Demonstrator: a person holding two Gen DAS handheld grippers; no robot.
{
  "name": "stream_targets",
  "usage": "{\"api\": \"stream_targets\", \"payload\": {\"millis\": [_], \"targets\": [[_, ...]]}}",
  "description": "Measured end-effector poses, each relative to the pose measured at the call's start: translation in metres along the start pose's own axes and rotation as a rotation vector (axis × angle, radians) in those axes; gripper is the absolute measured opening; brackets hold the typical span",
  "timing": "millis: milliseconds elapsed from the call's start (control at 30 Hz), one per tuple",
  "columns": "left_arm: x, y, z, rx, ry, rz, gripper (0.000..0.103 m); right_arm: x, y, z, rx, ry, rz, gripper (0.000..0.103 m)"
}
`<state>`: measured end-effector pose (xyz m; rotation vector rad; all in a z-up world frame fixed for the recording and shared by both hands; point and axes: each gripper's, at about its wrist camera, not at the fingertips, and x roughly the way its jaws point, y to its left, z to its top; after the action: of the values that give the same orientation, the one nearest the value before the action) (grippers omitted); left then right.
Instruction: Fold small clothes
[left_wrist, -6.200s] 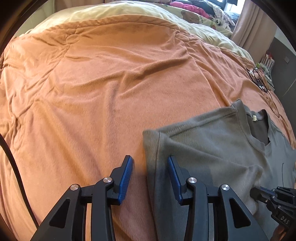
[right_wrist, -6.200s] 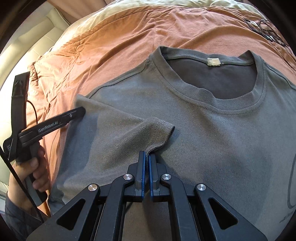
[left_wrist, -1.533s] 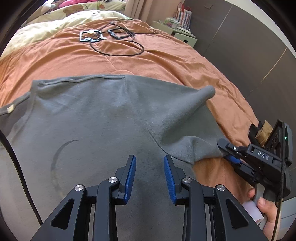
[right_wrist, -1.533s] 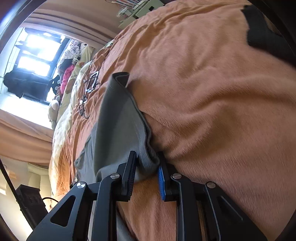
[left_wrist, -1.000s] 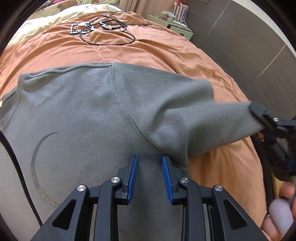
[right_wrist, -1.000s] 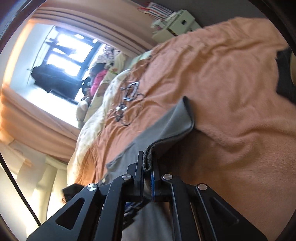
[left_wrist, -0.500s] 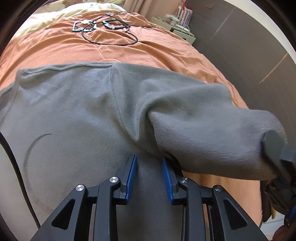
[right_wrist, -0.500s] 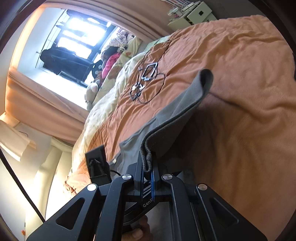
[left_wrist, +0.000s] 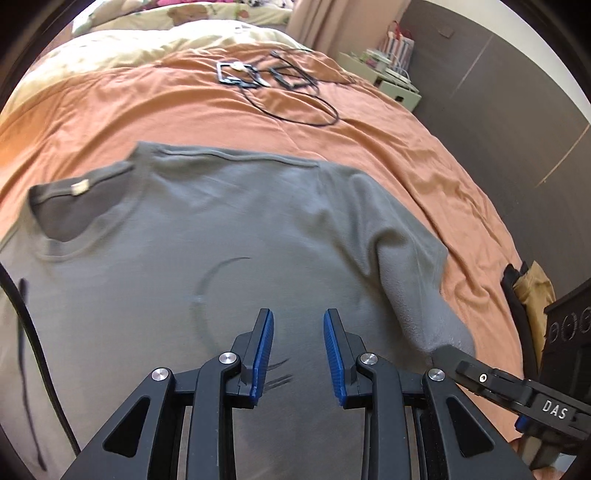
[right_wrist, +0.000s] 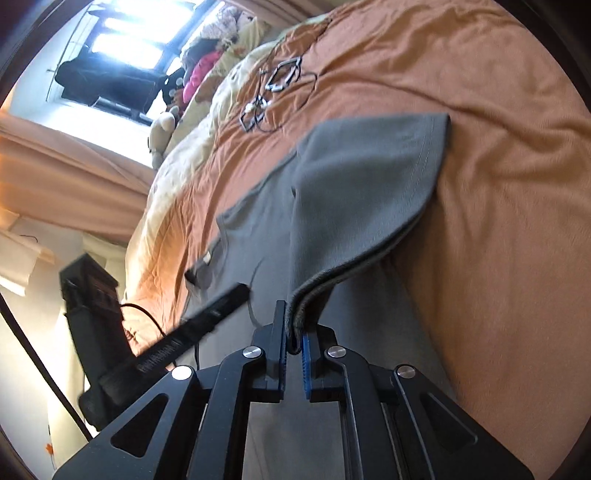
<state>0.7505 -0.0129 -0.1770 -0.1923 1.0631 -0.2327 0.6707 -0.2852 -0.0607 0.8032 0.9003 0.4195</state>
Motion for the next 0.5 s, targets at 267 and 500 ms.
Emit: {"api": "stream_targets", "payload": {"millis": [267,500], "targets": [[-0.005,0.006,-0.001,0.009,-0.004,0.006,0.029,-0.031,-0.034,0.032,0.11,-0.116,-0.02,0.071],[0.011,0.005,-0.001,0.034,0.002,0.001,0.029,-0.008,-0.071,0.078,0.203,-0.112,-0.005,0.051]]}}
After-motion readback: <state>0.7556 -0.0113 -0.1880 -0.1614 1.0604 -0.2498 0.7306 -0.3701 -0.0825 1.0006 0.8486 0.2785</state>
